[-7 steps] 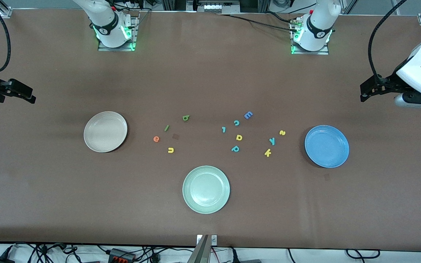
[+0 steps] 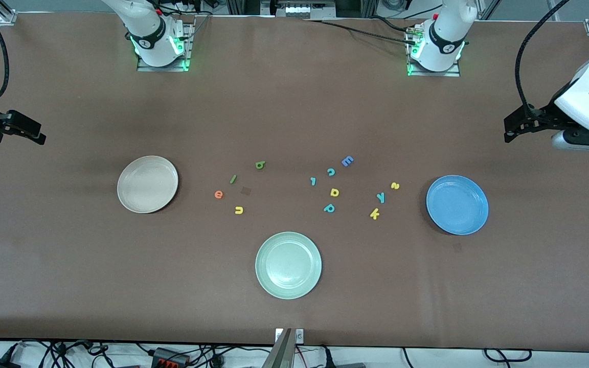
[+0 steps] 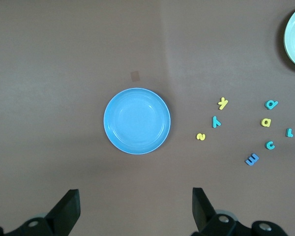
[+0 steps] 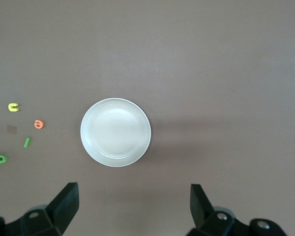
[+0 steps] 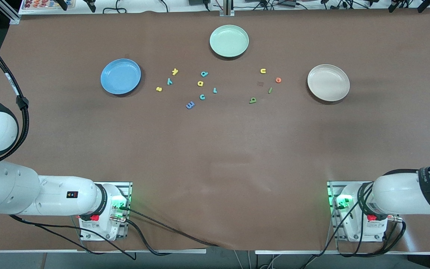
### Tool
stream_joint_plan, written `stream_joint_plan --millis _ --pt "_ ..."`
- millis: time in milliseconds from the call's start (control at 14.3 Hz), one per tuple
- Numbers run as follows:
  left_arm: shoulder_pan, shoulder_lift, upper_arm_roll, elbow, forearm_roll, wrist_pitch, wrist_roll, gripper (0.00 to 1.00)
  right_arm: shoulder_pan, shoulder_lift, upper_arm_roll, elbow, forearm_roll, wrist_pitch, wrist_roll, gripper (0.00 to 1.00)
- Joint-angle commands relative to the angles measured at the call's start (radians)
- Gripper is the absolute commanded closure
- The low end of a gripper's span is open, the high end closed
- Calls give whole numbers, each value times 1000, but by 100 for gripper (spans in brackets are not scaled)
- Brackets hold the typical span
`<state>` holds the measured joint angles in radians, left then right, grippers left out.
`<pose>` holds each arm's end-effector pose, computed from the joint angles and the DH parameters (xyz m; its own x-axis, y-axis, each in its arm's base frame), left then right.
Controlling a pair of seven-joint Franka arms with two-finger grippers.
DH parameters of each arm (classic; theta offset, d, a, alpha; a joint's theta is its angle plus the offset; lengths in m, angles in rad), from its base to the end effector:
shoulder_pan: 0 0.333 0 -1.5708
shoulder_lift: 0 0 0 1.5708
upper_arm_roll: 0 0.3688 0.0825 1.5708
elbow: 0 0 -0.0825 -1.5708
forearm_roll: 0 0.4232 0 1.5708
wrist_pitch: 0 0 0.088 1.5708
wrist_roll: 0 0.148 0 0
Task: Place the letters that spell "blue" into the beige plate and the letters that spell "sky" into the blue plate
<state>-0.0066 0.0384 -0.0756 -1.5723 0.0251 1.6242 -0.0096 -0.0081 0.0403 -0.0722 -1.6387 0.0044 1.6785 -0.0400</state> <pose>0.6110 -0.0459 0.6172 0.9972 -0.0738 0.0138 -0.0735 -0.9971 -0.0221 0.6130 -0.0479 0.5865 0.9992 -0.0407 -0.0003 -0.0407 -0.9992 -0.0015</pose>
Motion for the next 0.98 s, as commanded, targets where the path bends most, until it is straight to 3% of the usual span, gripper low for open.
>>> stream_joint_plan --millis 0,910 --pt "-6 -15 13 -14 -14 5 23 0 -9 -8 8 -18 -12 4 9 0" --pt "-6 -15 13 -14 -14 5 23 0 5 28 14 -24 -20 -22 5 0"
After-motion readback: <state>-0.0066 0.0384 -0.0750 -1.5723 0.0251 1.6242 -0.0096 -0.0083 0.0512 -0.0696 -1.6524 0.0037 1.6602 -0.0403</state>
